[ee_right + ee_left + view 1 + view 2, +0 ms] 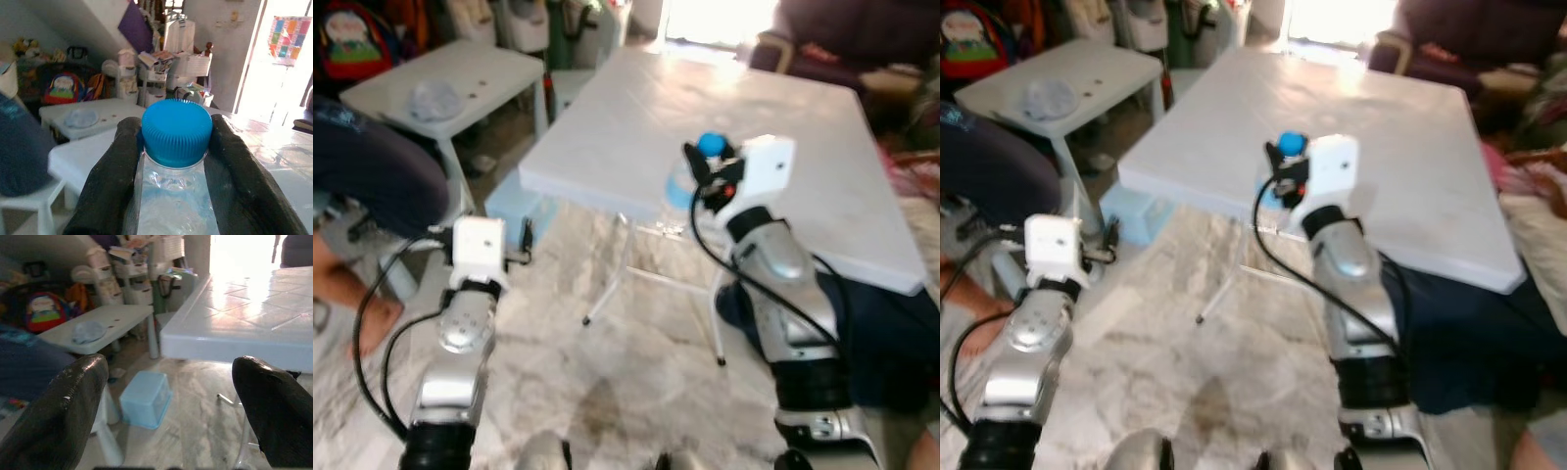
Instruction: Restocking fridge
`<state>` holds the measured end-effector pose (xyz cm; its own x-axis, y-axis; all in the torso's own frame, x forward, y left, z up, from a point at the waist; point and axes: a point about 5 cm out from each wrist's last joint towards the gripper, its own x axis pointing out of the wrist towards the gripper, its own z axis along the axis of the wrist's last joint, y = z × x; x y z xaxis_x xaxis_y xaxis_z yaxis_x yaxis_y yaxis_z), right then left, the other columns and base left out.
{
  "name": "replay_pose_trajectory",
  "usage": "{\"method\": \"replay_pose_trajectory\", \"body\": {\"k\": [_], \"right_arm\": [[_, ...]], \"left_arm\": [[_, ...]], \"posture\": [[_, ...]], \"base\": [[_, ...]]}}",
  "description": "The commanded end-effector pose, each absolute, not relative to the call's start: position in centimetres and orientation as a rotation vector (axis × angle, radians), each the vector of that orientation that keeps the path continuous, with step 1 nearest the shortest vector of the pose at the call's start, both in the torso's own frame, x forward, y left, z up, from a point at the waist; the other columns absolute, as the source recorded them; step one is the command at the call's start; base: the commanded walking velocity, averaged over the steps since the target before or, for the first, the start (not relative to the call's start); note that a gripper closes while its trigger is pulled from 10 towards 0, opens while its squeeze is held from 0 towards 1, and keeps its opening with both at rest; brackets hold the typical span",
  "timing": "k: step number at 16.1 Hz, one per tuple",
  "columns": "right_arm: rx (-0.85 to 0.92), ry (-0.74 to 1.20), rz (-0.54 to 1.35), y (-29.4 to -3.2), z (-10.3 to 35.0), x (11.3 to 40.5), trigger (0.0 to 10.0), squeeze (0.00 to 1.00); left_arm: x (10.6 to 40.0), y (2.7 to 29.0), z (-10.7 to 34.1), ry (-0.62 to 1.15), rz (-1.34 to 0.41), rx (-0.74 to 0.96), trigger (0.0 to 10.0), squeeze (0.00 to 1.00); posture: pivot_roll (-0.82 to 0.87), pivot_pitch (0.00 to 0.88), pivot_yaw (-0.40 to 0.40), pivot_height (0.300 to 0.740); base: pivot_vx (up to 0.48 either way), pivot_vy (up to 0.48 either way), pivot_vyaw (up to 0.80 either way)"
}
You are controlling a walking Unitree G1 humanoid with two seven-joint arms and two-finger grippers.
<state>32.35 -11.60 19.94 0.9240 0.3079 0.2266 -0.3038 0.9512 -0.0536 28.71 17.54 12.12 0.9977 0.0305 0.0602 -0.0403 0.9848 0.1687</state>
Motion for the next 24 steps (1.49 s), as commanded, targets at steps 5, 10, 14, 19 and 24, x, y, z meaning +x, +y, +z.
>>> {"method": "replay_pose_trajectory", "body": {"k": [5, 10, 14, 19, 24], "right_arm": [[-0.006, -0.177, 0.333, -11.5, 17.3, 30.6, 10.0, 0.0], [0.027, -0.153, 0.377, -10.8, 16.4, 30.1, 10.0, 0.0], [0.039, -0.163, 0.39, -10.8, 16.6, 30.2, 10.0, 0.0], [0.031, -0.157, 0.29, -12.4, 15.1, 28.6, 10.0, 0.0], [-0.044, -0.123, 0.159, -15.1, 13.2, 27.9, 10.0, 0.0]], "left_arm": [[28.6, 16.7, 11.8, -0.062, 0.015, 0.159, 10.0, 0.0], [27.9, 16.5, 11.0, -0.036, 0.003, 0.137, 10.0, 0.0], [28.0, 16.1, 10.9, -0.033, 0.021, 0.133, 10.0, 0.0], [26.2, 18.1, 10.4, -0.035, 0.103, 0.163, 10.0, 0.0], [23.5, 21.2, 9.7, -0.023, 0.259, 0.152, 10.0, 0.0]], "posture": [[0.1, 0.0, -0.057, 0.74], [0.11, 0.0, -0.052, 0.74], [0.1, 0.0, -0.052, 0.74], [0.09, 0.0, -0.039, 0.74], [0.08, 0.0, -0.035, 0.74]], "base": [[-0.148, 0.0, 0.24], [0.0, 0.0, 0.8], [0.0, 0.0, 0.8], [0.0, 0.0, 0.8], [0.0, 0.0, 0.8]]}}
